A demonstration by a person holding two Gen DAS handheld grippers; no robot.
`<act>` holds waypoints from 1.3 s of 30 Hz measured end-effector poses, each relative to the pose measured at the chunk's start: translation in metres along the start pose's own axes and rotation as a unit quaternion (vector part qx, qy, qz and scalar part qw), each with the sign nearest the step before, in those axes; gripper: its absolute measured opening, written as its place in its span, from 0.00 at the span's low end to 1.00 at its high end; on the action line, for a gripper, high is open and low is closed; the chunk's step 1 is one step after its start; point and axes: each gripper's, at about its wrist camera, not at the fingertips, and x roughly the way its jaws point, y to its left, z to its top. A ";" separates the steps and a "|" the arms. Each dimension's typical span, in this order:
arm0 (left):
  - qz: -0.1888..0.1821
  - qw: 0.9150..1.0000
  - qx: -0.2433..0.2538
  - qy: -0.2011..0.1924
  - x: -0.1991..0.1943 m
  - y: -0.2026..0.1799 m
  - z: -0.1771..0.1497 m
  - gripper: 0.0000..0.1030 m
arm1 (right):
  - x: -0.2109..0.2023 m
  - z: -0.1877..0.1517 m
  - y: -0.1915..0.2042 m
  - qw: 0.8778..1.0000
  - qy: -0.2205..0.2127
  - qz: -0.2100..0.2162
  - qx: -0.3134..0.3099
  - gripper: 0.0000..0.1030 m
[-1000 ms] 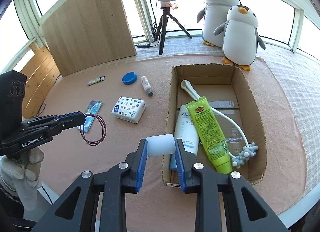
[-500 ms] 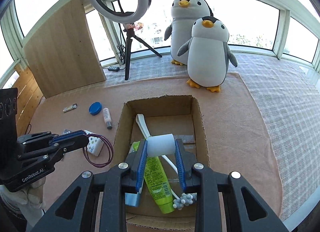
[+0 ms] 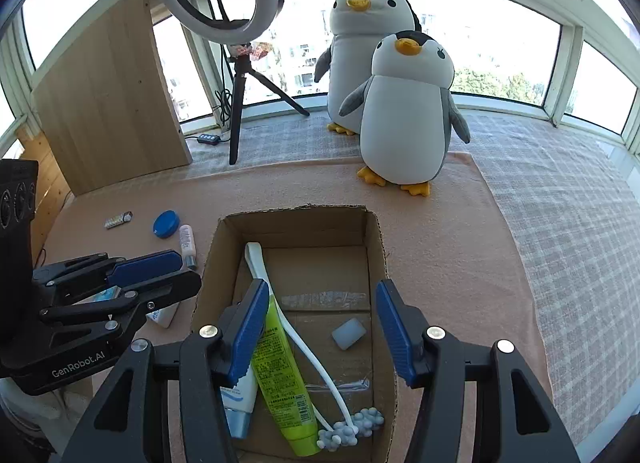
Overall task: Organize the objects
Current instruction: 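Carry the hair tie and white cylinder into the box with both grippers and open both, then move the right gripper to the Vinda tissue pack and grasp it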
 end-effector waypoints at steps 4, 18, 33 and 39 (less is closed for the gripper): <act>0.002 1.000 -0.003 0.005 -0.010 0.008 -0.011 0.31 | -0.004 -0.004 0.003 1.000 -0.001 0.006 0.008 0.50; 0.024 0.998 -0.059 0.018 -0.073 0.078 -0.086 0.31 | -0.020 -0.043 0.058 0.998 0.008 0.060 0.023 0.52; 0.049 0.992 -0.119 0.014 -0.127 0.153 -0.136 0.31 | -0.017 -0.047 0.129 0.994 -0.021 0.111 -0.002 0.53; 0.054 0.989 -0.137 0.011 -0.140 0.171 -0.149 0.31 | 0.012 -0.030 0.162 0.991 0.014 0.128 -0.033 0.53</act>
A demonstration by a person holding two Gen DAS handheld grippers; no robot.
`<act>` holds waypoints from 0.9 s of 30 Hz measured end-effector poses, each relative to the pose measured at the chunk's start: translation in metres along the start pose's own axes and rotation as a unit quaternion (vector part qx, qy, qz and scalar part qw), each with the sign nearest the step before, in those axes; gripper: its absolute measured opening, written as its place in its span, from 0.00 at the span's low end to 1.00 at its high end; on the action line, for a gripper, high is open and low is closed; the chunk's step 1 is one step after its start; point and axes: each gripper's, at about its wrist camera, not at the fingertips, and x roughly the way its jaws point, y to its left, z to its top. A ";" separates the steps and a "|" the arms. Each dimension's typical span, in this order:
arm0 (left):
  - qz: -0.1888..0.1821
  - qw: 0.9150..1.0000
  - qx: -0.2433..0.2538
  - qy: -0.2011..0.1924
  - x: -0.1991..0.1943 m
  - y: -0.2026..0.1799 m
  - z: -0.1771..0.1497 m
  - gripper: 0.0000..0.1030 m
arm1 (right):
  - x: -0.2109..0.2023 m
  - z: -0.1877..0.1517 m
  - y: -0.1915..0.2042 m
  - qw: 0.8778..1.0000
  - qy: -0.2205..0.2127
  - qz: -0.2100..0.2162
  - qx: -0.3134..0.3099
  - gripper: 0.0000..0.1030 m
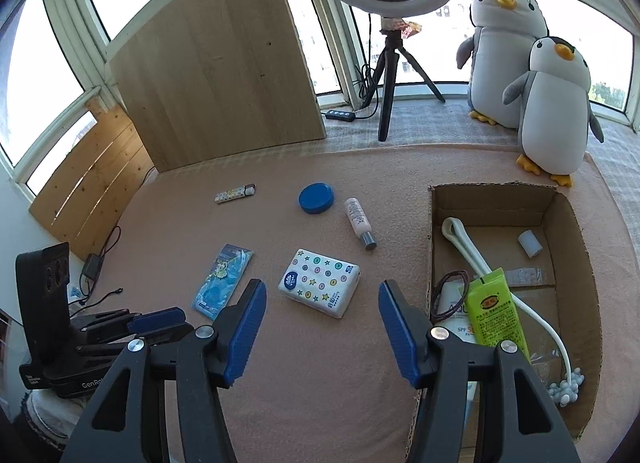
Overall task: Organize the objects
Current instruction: 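Move the right gripper to the Vinda tissue pack and grasp it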
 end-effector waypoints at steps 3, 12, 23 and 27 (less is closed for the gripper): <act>0.006 1.000 -0.009 -0.002 -0.007 0.012 -0.002 0.31 | 0.026 0.011 0.009 0.999 0.037 0.008 -0.013 0.53; 0.026 0.999 -0.041 -0.011 -0.025 0.047 -0.011 0.31 | 0.113 0.033 0.021 0.992 0.126 -0.010 -0.011 0.53; 0.026 0.998 -0.053 -0.006 -0.024 0.058 -0.015 0.31 | 0.158 0.036 0.025 0.983 0.174 -0.047 -0.023 0.53; 0.020 0.999 -0.050 -0.001 -0.018 0.053 -0.015 0.31 | 0.152 0.029 0.023 0.982 0.187 -0.027 -0.012 0.53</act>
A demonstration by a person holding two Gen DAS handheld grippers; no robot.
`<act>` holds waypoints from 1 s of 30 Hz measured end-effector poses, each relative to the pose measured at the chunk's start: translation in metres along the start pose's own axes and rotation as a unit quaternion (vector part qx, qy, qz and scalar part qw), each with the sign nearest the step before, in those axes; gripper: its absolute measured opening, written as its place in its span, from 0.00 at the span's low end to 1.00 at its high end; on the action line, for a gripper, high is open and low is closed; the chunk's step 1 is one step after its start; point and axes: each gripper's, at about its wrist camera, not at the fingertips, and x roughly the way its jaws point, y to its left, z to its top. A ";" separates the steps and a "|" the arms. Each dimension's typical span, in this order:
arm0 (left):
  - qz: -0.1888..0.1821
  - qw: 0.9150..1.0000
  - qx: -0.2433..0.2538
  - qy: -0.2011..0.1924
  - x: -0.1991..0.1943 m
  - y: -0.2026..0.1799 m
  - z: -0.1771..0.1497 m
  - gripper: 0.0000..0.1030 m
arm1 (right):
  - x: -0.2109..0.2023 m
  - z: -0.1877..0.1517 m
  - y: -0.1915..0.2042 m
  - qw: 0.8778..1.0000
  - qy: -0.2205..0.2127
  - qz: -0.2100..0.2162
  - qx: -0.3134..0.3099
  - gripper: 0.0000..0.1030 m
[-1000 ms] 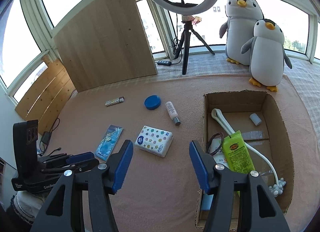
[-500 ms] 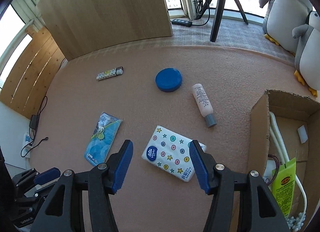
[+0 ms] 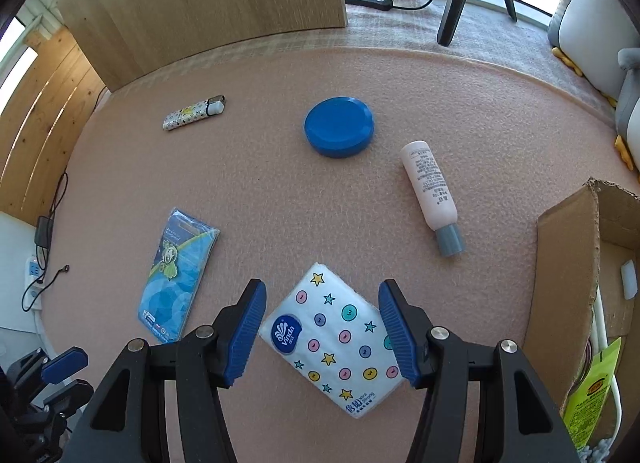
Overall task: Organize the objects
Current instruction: 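Move the right gripper to the Vinda tissue pack and grasp it, then lift the tissue pack with the right gripper and carry it toward the box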
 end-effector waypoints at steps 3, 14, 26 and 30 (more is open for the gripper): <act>-0.005 1.000 0.003 0.006 0.005 -0.004 0.000 0.31 | -0.002 -0.011 0.003 1.000 0.007 0.010 -0.004 0.53; -0.019 0.999 0.011 0.023 0.024 -0.019 -0.002 0.31 | -0.001 -0.039 0.003 0.999 0.006 0.040 0.010 0.44; -0.058 0.996 0.028 0.067 0.058 -0.040 -0.008 0.35 | -0.005 -0.081 0.016 0.992 0.025 0.113 0.042 0.42; -0.070 0.993 0.046 0.085 0.076 -0.053 -0.007 0.42 | -0.008 -0.078 0.007 0.993 0.013 0.109 0.053 0.42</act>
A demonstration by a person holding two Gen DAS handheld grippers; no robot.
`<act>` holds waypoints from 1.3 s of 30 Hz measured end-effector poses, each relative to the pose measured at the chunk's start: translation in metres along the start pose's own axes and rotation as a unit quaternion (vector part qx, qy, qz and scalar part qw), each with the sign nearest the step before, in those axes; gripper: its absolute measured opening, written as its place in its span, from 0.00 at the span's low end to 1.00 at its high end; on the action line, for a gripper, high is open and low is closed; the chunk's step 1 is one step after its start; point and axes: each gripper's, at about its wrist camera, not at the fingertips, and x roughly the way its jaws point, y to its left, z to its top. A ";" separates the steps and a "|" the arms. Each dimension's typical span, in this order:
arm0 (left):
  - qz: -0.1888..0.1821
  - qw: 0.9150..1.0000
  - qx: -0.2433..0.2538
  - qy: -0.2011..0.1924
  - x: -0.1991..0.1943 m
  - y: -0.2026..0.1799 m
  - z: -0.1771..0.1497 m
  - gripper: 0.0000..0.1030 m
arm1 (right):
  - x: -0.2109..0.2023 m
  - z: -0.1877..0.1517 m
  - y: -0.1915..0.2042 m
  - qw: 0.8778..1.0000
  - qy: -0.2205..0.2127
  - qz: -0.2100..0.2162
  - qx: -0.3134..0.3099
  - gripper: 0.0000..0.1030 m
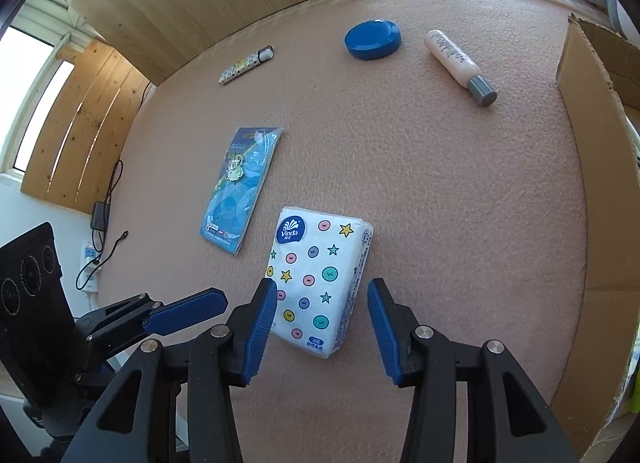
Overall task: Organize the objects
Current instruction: 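Lift the tissue pack with the right gripper and carry it toward the box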
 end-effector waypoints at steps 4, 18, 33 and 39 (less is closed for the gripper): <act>0.000 1.000 0.005 0.012 0.017 -0.005 0.005 0.48 | 0.001 0.002 -0.006 1.000 0.007 0.000 0.000 0.42; -0.004 1.000 0.004 0.012 0.029 -0.008 0.012 0.47 | 0.011 0.006 -0.004 1.000 0.016 0.012 -0.009 0.42; -0.035 0.998 0.054 -0.026 0.002 -0.078 0.025 0.47 | -0.064 -0.005 -0.016 0.998 -0.062 0.002 -0.011 0.40; -0.052 0.995 0.084 -0.024 0.005 -0.115 0.027 0.47 | -0.096 -0.018 -0.033 0.996 -0.093 -0.002 0.008 0.40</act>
